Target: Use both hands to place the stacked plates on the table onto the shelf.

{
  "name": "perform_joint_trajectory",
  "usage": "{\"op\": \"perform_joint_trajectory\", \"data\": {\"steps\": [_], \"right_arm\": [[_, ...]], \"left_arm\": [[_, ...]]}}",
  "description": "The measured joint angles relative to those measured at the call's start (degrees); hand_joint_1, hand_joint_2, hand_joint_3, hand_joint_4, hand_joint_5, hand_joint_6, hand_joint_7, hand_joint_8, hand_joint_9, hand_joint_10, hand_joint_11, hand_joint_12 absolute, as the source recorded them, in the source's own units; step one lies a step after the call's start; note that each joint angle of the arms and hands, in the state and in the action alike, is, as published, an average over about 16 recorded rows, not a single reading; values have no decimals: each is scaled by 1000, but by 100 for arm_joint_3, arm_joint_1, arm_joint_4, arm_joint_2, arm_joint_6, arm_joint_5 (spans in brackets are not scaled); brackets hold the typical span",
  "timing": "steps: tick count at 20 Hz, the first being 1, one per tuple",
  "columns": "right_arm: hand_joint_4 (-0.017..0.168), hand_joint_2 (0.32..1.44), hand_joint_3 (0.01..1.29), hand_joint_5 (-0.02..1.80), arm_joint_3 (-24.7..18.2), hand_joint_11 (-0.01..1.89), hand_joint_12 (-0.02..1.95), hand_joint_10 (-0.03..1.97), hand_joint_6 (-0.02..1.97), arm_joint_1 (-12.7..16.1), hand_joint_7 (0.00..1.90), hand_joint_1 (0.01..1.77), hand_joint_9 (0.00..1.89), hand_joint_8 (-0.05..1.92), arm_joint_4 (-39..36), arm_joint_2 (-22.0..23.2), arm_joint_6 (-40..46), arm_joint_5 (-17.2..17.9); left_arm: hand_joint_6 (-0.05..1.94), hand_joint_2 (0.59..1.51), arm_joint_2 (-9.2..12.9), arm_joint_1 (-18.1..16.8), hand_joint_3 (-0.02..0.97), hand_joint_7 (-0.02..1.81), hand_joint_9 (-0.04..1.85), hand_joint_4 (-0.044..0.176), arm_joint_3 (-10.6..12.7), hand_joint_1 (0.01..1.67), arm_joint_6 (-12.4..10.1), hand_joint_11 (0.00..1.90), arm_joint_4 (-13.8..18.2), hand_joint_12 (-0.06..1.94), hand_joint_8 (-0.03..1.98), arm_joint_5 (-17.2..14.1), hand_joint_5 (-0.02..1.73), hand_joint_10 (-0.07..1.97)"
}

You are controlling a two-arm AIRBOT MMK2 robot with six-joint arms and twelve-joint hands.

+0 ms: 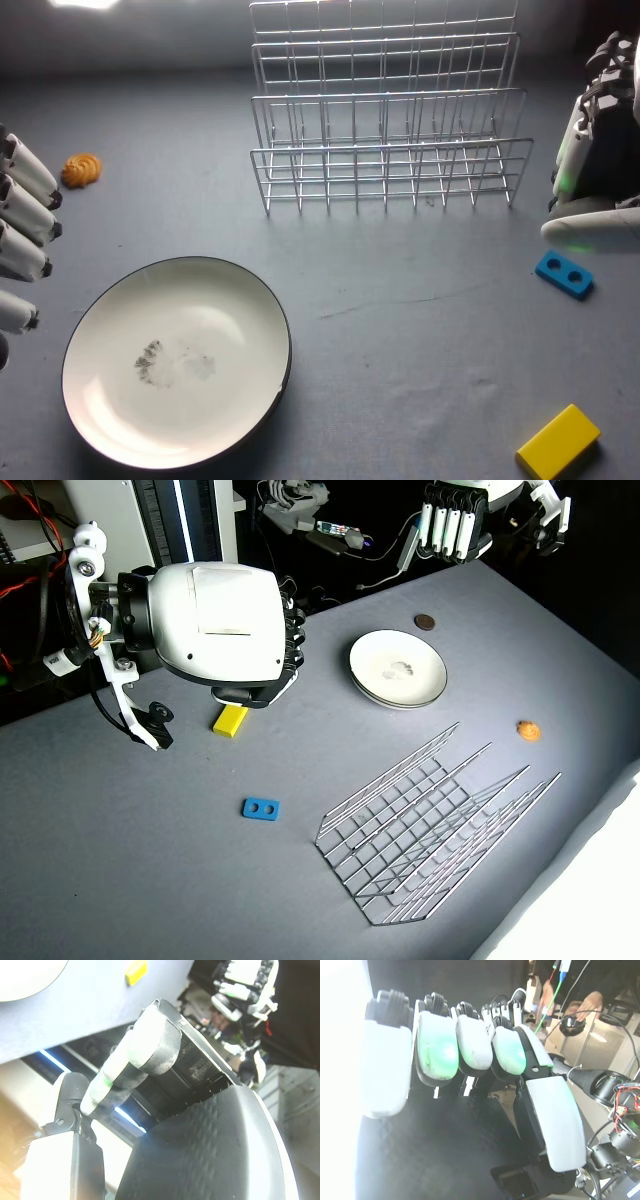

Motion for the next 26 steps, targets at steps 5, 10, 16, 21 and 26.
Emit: {"op": "perform_joint_trajectory", "data": {"steps": [5, 10, 16, 21, 26], "right_arm": [[18, 1132, 36, 467, 0, 623, 556, 589, 598, 0, 461, 249, 503, 576, 0, -17, -72, 2], [0, 1062, 30, 238, 1, 333, 344, 283, 295, -2, 232, 568, 259, 277, 9, -50, -184, 12], [-1, 1001, 16, 29, 10, 17, 358, 11, 22, -37, 20, 1036, 35, 16, 154, -101, -492, 166], [-2, 964, 16, 32, 19, 17, 471, 7, 19, -138, 19, 1349, 43, 12, 421, -151, -774, 320], [-3, 955, 16, 48, 28, 13, 590, 8, 18, -334, 28, 1338, 50, 12, 677, -184, -1000, 567]], "left_arm": [[516, 1088, -2, 6, 38, 388, 349, 21, 8, 147, 38, 370, -26, 544, 481, 4, 387, 518], [223, 1077, -3, 36, 33, 213, 174, 2, 1, 57, 70, 173, -91, 249, 201, 3, 223, 229], [0, 1089, -5, 92, 21, 99, 60, 1, -7, 15, 75, 22, -130, 11, -3, -19, 116, 7], [-4, 1098, -5, 128, 20, 115, 72, 1, -12, 15, -12, 30, -99, 8, -5, -42, 133, 3], [-5, 1104, -5, 150, 20, 110, 71, 1, 7, 14, -106, 32, 212, 8, -3, -132, 129, 3]]}}
